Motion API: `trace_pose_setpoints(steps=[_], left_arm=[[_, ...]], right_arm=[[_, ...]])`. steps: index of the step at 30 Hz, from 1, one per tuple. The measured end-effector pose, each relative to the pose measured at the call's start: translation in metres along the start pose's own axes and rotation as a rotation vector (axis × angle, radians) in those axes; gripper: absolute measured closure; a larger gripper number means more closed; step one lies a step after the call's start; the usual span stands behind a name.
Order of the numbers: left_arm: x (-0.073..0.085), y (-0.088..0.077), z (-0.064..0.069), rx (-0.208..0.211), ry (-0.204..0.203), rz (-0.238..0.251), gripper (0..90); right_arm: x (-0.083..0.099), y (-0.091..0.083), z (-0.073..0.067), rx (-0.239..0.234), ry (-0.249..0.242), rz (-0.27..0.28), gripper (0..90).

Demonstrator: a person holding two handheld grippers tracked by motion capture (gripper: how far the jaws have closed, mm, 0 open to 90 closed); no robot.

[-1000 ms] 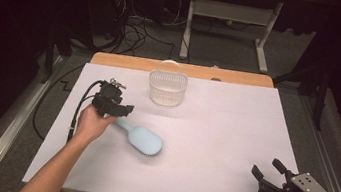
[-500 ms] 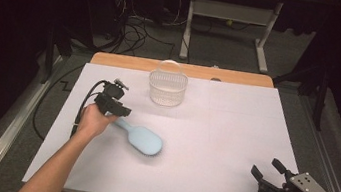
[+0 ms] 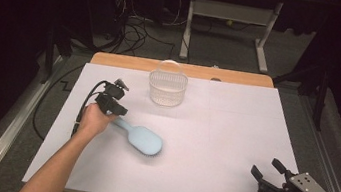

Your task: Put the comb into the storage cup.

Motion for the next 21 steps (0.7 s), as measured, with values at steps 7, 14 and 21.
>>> trace_pose_setpoints(steps=[7,14,21], left_arm=[[-0.003,0.002,-0.002,-0.013,0.007,-0.023,81.9],[0.001,0.007,-0.006,-0.020,-0.005,-0.055,85.0],[0.005,0.011,-0.007,-0.026,0.007,-0.090,86.5]], right_arm=[[0.000,0.000,-0.001,-0.001,-0.003,-0.001,22.2],[0.000,0.000,0.000,-0.002,-0.001,-0.003,22.2],[0.001,0.000,0.000,-0.003,-0.002,-0.004,22.2]])
Point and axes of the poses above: each handheld gripper's, and its own axes: y roughly forward along the jaws, x roughly out of its underside, z roughly to its right, the point moved 8 cm from there along y, roughly forward along the jaws, and after that the axes turned 13 degrees about z, right-handed, at the moved point
